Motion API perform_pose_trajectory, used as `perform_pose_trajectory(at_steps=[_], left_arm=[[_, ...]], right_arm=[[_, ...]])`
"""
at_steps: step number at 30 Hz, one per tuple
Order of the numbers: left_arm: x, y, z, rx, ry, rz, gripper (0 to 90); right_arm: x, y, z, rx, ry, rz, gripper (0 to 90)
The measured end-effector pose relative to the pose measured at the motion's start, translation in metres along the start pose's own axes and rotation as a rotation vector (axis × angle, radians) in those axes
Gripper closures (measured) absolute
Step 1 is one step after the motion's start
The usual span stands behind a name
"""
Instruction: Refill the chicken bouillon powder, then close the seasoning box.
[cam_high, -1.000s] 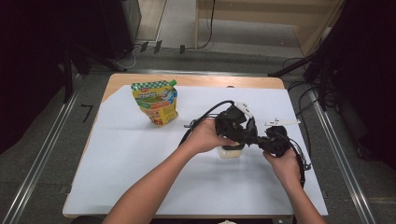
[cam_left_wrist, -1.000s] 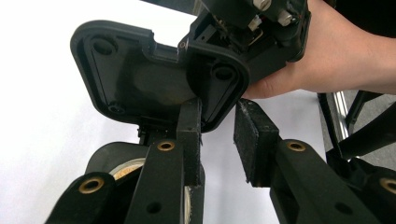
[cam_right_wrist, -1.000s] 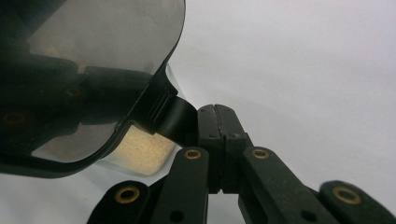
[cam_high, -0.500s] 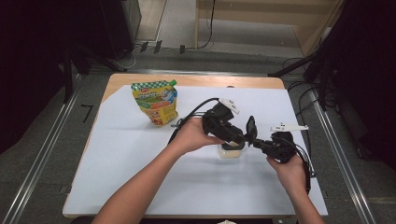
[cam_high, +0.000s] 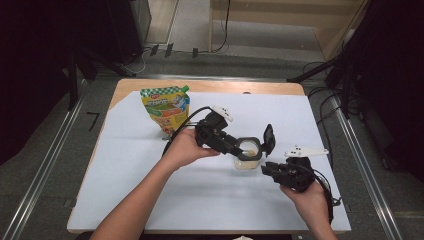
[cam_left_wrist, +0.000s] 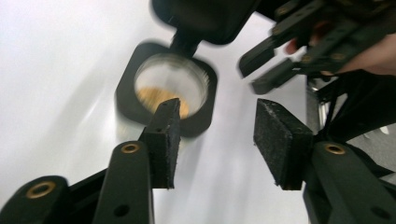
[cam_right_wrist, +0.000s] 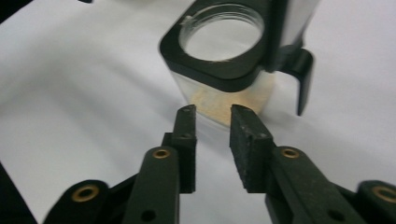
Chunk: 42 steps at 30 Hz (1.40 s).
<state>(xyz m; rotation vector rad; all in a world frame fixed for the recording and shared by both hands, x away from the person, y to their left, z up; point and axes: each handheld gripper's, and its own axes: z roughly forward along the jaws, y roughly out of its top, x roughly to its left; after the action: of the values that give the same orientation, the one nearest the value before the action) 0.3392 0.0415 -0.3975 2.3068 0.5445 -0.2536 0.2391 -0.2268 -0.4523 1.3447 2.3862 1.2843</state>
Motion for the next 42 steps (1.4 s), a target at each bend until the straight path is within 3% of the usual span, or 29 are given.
perform_pose_trajectory(at_steps=[4,10,19,33,42], left_arm=[[0.000,-0.011,-0.010,-0.044,-0.017,-0.019,47.2],[0.007,-0.024,-0.023,-0.061,0.026,-0.044,46.7],[0.020,-0.043,-0.044,-0.076,0.093,-0.065,46.7],[0.032,-0.064,-0.064,-0.088,0.127,-0.098,47.0],[0.040,-0.075,-0.081,-0.119,0.150,-0.132,47.6]], right_arm=[[0.010,-0.002,0.005,0.000,0.023,-0.019,66.2],[0.020,0.000,0.013,-0.014,0.061,-0.053,63.0],[0.038,0.004,0.029,0.008,0.092,-0.136,57.1],[0.048,0.006,0.042,0.022,0.123,-0.161,50.6],[0.052,0.006,0.046,0.034,0.132,-0.190,50.1]])
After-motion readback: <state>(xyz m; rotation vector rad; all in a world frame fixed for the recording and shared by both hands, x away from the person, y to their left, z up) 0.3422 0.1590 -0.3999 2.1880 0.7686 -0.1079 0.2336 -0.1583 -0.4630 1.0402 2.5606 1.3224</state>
